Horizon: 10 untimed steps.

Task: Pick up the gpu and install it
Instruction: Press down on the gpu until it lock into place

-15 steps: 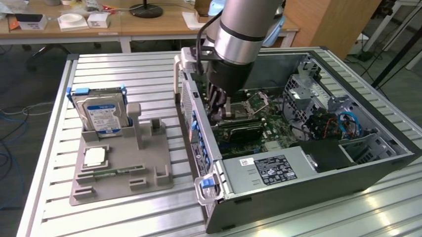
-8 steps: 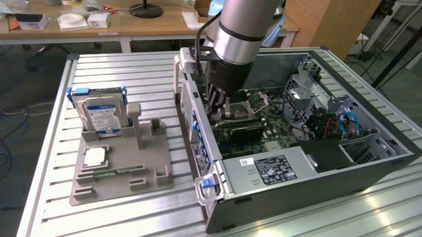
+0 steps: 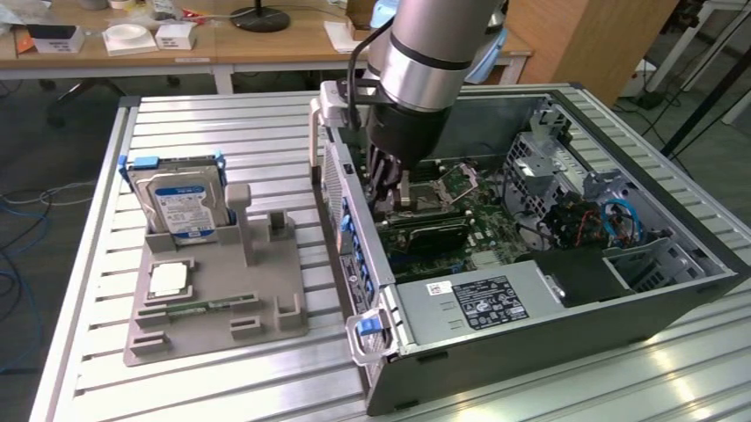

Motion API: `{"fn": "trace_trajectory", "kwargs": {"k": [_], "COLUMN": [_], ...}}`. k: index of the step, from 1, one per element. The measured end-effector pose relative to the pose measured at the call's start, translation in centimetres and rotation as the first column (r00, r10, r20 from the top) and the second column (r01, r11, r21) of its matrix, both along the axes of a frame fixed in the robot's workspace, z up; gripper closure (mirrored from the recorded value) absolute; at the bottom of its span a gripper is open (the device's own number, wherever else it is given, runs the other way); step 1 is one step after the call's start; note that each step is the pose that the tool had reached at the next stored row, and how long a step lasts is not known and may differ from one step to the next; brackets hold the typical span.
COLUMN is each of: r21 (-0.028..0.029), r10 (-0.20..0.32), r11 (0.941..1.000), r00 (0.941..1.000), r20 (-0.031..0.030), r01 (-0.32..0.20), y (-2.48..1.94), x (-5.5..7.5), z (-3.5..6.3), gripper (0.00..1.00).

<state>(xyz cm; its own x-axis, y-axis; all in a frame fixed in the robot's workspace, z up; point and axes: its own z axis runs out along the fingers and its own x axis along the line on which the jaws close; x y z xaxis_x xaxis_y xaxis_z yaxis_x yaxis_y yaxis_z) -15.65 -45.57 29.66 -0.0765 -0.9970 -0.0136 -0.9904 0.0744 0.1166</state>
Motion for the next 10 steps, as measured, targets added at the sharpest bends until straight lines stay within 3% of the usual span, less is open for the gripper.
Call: {"fn": "trace_trajectory", "kwargs": {"k": [10], "r21": [-0.0002], "r10": [0.000], "r11": [1.0000], "r00": [1.0000], "r20": [-0.0055], "r01": [0.000], "y": [-0.07], "x": [-0.19], "z": [0.30], "gripper": [0.89]}}
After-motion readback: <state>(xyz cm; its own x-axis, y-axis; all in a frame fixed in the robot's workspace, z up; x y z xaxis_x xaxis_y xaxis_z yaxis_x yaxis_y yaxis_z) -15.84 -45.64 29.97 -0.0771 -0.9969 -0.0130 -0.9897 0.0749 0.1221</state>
